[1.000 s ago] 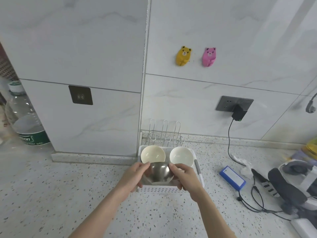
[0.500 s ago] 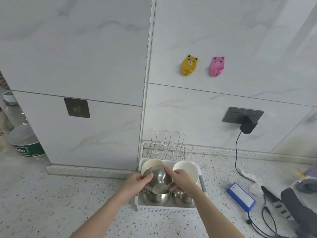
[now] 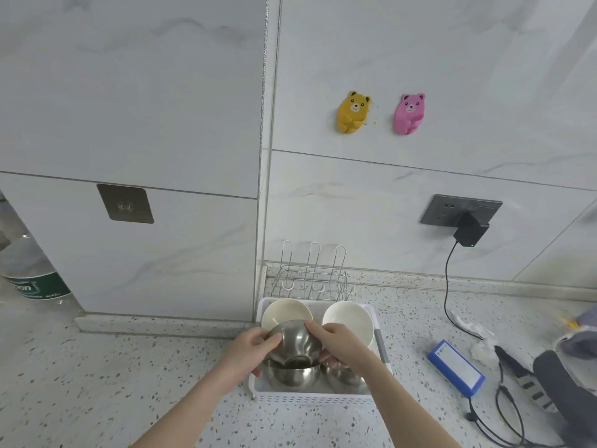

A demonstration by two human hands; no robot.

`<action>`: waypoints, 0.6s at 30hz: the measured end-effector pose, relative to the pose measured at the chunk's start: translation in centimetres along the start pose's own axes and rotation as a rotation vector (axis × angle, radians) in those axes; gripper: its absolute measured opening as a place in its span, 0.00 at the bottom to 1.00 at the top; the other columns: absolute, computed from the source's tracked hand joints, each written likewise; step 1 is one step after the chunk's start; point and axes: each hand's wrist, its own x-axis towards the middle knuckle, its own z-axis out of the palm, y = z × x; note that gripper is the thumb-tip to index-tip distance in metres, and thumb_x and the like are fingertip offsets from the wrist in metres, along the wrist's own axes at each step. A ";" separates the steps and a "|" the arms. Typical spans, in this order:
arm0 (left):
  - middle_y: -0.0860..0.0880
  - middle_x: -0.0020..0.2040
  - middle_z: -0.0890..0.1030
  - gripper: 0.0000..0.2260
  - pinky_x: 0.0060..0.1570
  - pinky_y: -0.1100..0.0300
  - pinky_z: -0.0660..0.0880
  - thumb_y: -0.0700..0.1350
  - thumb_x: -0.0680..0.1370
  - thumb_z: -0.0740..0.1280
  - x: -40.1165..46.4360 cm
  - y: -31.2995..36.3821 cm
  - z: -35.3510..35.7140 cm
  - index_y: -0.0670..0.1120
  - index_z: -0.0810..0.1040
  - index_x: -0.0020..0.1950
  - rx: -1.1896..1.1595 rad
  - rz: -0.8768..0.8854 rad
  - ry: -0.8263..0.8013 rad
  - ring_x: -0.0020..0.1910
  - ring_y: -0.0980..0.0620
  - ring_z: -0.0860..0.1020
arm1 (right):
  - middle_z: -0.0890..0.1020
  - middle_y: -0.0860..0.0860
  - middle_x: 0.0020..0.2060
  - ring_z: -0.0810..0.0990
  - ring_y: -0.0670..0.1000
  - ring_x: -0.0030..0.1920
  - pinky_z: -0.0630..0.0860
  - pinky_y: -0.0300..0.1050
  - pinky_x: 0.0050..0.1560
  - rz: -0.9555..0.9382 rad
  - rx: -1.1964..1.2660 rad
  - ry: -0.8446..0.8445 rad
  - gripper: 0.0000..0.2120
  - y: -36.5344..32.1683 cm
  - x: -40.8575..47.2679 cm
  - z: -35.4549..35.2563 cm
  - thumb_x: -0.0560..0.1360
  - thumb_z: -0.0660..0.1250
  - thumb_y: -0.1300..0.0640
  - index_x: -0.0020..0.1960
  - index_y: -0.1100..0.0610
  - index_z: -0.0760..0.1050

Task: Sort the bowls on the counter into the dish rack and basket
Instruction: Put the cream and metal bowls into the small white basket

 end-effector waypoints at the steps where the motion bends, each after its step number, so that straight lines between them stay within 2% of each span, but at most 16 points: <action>1: 0.57 0.48 0.81 0.05 0.25 0.69 0.71 0.60 0.77 0.66 0.1 -0.2 0.0 0.61 0.75 0.46 -0.002 0.012 -0.008 0.26 0.60 0.77 | 0.85 0.58 0.35 0.79 0.49 0.27 0.68 0.33 0.23 -0.005 -0.001 0.003 0.32 0.0 -0.1 -0.1 0.72 0.63 0.32 0.46 0.63 0.79; 4: 0.54 0.46 0.85 0.08 0.33 0.66 0.76 0.57 0.77 0.68 0.3 -0.8 0.1 0.55 0.80 0.51 -0.002 0.034 -0.042 0.27 0.60 0.77 | 0.83 0.54 0.35 0.76 0.47 0.24 0.66 0.32 0.21 -0.008 -0.020 -0.004 0.28 -0.1 -0.5 -0.3 0.72 0.64 0.33 0.44 0.60 0.79; 8: 0.53 0.46 0.85 0.07 0.33 0.66 0.75 0.53 0.76 0.71 0.4 -1.4 0.2 0.51 0.82 0.51 0.029 0.051 -0.056 0.30 0.58 0.77 | 0.83 0.52 0.37 0.79 0.48 0.25 0.62 0.34 0.20 0.019 -0.046 -0.006 0.24 -0.1 -0.9 -0.2 0.71 0.65 0.33 0.52 0.52 0.80; 11: 0.55 0.47 0.83 0.06 0.38 0.66 0.74 0.52 0.76 0.71 0.3 -1.7 0.3 0.52 0.81 0.50 0.047 0.062 -0.032 0.40 0.57 0.79 | 0.85 0.52 0.43 0.81 0.48 0.27 0.61 0.33 0.20 0.021 -0.032 -0.019 0.15 0.2 -1.1 -0.1 0.73 0.67 0.40 0.51 0.50 0.81; 13: 0.55 0.48 0.83 0.06 0.44 0.64 0.74 0.52 0.75 0.72 0.4 -1.9 0.3 0.52 0.82 0.49 0.039 0.072 -0.014 0.48 0.57 0.79 | 0.83 0.54 0.41 0.82 0.48 0.27 0.61 0.33 0.21 0.009 -0.035 -0.022 0.12 0.3 -1.2 0.0 0.74 0.68 0.45 0.50 0.52 0.82; 16: 0.56 0.49 0.83 0.05 0.44 0.64 0.74 0.49 0.75 0.73 0.5 -2.1 0.4 0.53 0.82 0.50 -0.014 0.072 -0.028 0.47 0.57 0.79 | 0.82 0.52 0.38 0.81 0.46 0.25 0.66 0.32 0.22 -0.003 -0.013 -0.011 0.10 0.4 -1.6 0.1 0.75 0.69 0.50 0.49 0.55 0.83; 18: 0.58 0.51 0.82 0.08 0.45 0.63 0.75 0.47 0.75 0.74 0.3 -2.1 0.4 0.54 0.82 0.53 -0.039 0.078 -0.019 0.47 0.58 0.79 | 0.83 0.50 0.38 0.80 0.46 0.24 0.73 0.34 0.28 -0.012 -0.002 -0.006 0.06 0.4 -1.8 0.1 0.75 0.69 0.53 0.48 0.54 0.82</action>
